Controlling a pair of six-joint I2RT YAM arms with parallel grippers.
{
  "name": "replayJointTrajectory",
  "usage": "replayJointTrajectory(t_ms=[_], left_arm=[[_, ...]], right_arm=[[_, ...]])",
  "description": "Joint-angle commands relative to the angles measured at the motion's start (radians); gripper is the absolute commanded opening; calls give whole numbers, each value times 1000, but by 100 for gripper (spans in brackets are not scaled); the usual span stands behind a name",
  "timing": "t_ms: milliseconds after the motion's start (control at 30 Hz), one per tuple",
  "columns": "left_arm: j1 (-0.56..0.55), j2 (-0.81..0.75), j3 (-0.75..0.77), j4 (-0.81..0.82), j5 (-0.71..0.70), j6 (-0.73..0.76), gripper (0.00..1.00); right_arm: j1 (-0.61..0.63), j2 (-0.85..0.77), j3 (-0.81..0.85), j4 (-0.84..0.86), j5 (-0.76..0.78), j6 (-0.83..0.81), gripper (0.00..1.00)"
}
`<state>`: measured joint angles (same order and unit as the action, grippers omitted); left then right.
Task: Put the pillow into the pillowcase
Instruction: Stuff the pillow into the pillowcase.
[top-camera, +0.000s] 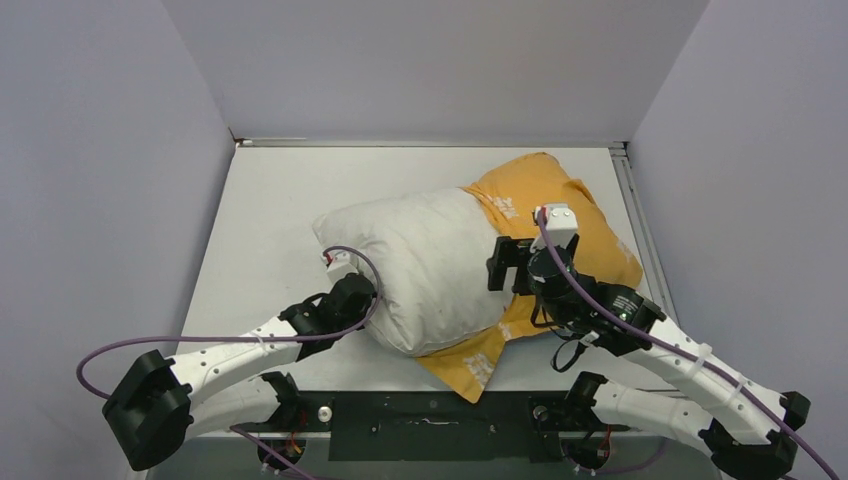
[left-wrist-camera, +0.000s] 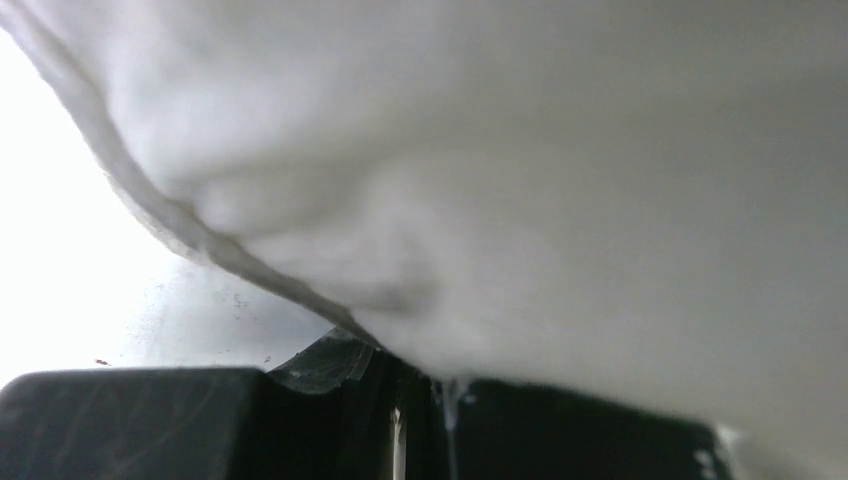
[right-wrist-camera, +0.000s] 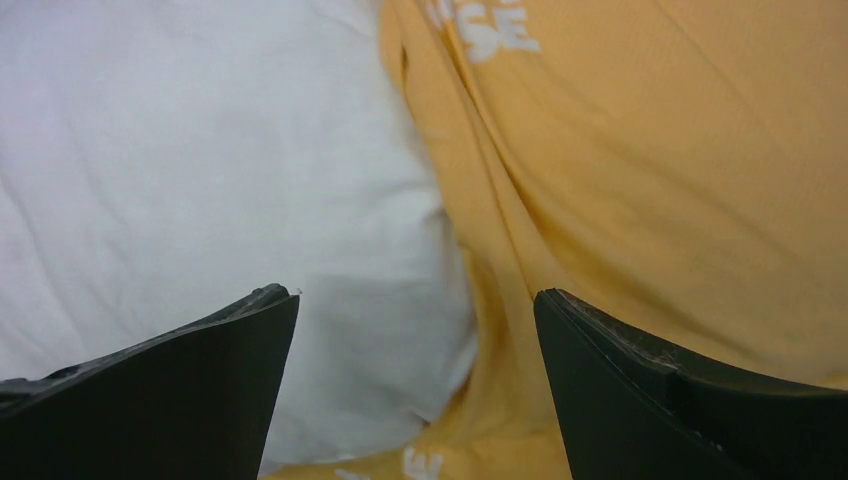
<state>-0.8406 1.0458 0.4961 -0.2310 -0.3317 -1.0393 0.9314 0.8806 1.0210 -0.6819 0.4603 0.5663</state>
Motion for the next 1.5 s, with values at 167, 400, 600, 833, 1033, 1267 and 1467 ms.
replayJointTrajectory(t_ms=[167,400,600,833,1033,1267,1467], left_arm=[[0,28,56,78,34,-6,0],[0,22,58,65,31,-1,0],[0,13,58,57,29,1,0],[1,-10,53,41,27,-1,0],[1,-11,71,-36,-9,1,0],[5,95,114,-116,-54,-29,0],[-24,211,173,-99,-50,-34,0]], right_arm=[[9,-107,6,-329,137,120,91],[9,-102,-75,-212,97,117,85],[-10,-36,-131,-78,88,78,66],[-172,34,-155,61,-85,-11,9],[-182,-2,-8,-2,-235,-92,5],[-183,-44,124,60,-710,-235,5],[-180,25,23,293,-1078,-200,5]])
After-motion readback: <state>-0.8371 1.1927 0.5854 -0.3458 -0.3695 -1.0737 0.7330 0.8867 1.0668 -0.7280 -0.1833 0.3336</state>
